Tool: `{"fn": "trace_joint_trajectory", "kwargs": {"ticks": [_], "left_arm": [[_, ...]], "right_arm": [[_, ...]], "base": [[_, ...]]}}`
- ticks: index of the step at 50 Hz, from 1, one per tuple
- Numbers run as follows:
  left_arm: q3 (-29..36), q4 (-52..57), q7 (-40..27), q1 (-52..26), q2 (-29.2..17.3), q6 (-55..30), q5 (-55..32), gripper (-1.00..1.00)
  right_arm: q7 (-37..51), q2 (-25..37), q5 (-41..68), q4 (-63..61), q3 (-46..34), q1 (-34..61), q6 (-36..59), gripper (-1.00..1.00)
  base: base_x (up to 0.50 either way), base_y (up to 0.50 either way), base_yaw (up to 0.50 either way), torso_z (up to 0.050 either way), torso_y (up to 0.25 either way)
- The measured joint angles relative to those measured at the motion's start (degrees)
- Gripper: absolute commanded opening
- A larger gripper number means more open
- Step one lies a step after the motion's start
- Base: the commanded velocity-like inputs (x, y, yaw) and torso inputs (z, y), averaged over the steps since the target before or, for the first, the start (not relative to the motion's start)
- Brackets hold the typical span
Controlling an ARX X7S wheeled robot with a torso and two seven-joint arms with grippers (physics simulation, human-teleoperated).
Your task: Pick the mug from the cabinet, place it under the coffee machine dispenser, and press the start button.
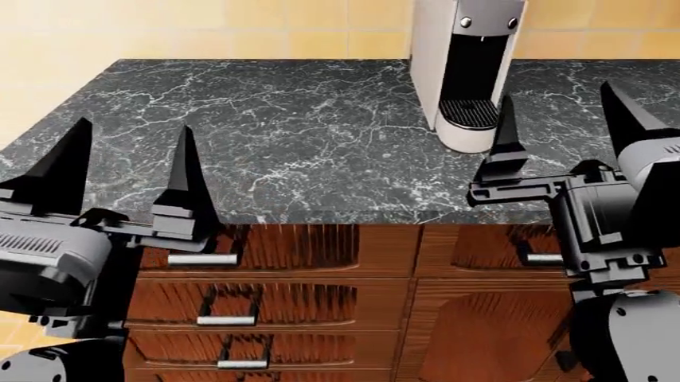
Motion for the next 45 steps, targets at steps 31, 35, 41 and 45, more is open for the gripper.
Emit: {"fn": "trace_joint_trajectory", "kwargs": {"ticks": [31, 35, 41, 45], "left_arm": [[-4.4, 1.4, 1.2, 3.0, 0.8, 9.2, -2.4, 1.00], [-4.5, 1.5, 1.3, 3.3, 0.7, 9.8, -2.6, 1.00], [-4.5, 1.8, 1.3, 3.8, 0.6, 10.1, -3.0, 1.00], [-4.5, 2.0, 1.3, 4.2, 0.5, 10.3, -3.2, 1.00]], "right_arm": [[1.5, 1.2, -2.0, -1.6, -4.0, 3.9, -1.1, 1.00], [1.7, 1.2, -2.2, -1.7, -4.5, 5.1, -1.1, 1.00], [2.0, 1.1, -2.0, -1.5, -4.5, 6.5, -0.6, 1.00], [2.1, 0.8, -1.3, -1.2, -4.1, 7.8, 0.3, 1.00]], "base": [[0.00, 0.50, 0.00, 0.000, 0.000], [0.00, 0.50, 0.00, 0.000, 0.000], [0.00, 0.50, 0.00, 0.000, 0.000], [0.00, 0.50, 0.00, 0.000, 0.000]]}}
